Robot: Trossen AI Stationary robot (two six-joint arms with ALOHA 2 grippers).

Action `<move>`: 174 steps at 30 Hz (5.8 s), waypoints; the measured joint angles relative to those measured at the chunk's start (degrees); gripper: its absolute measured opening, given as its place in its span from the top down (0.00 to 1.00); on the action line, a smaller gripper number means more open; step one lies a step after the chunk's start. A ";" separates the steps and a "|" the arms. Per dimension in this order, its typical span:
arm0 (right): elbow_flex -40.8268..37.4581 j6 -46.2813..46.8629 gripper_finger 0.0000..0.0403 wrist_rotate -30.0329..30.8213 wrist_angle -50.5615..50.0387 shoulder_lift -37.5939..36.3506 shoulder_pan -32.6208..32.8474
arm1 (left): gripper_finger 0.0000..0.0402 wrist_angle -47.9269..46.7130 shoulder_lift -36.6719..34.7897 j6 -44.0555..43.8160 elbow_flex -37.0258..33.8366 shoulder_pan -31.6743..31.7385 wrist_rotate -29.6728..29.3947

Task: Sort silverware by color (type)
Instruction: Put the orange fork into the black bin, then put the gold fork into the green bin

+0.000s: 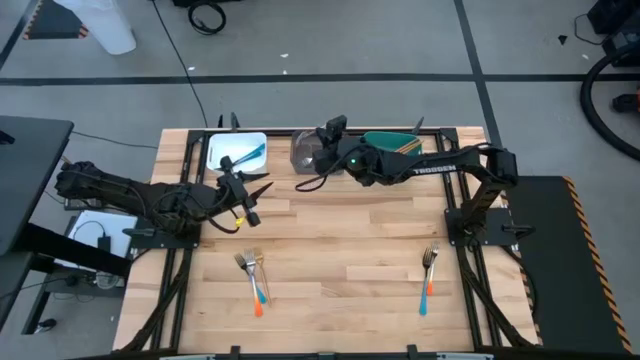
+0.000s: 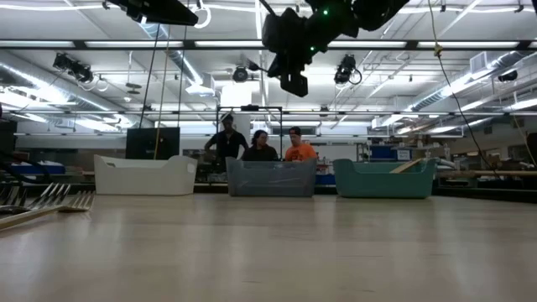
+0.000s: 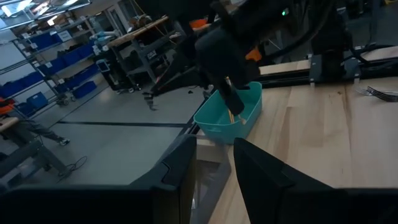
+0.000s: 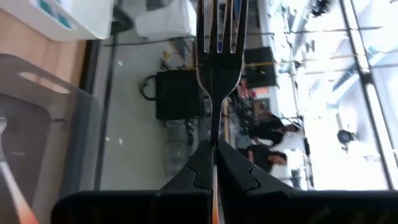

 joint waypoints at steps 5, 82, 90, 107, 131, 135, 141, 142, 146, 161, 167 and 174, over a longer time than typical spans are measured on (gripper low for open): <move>0.04 1.46 0.97 -3.59 0.15 1.39 -1.86 | 0.71 0.02 0.00 0.00 0.00 -0.02 -0.03; 0.07 4.95 0.94 -28.35 -5.36 15.35 -13.67 | 0.71 1.18 0.11 0.63 0.00 1.18 0.06; 0.07 5.24 0.94 -29.36 -5.52 15.35 -13.83 | 0.71 1.16 0.11 0.63 0.00 1.18 0.06; 0.07 6.29 0.76 -26.62 -7.14 15.35 -13.70 | 0.71 1.18 0.11 0.63 0.00 1.18 0.06; 0.13 16.47 0.73 -17.33 -6.78 6.74 -5.10 | 0.71 0.33 0.13 0.25 0.00 1.11 0.06; 0.13 19.36 0.73 -14.51 -10.04 5.23 -2.53 | 0.71 0.00 0.13 0.26 0.00 1.11 0.06; 0.09 22.34 0.73 -8.05 -14.37 4.68 1.69 | 0.71 0.04 0.13 0.26 0.00 1.11 0.06; 0.09 22.72 0.73 -6.76 -14.77 4.62 2.44 | 0.71 0.05 0.13 0.26 0.00 1.11 0.06; 0.09 24.60 0.73 -1.39 -15.94 4.62 5.63 | 0.71 -0.03 0.13 0.00 0.00 1.03 0.06; 0.09 36.89 0.75 15.17 -21.98 4.62 19.24 | 0.71 -10.87 0.11 -0.19 0.02 -3.71 15.08; 0.09 41.81 0.75 15.01 -23.00 4.62 23.84 | 0.71 -16.10 0.11 -8.48 0.04 -4.78 19.51; 0.09 54.58 0.75 10.35 -23.04 4.62 27.53 | 0.71 -25.19 2.25 -21.02 0.04 -4.98 26.39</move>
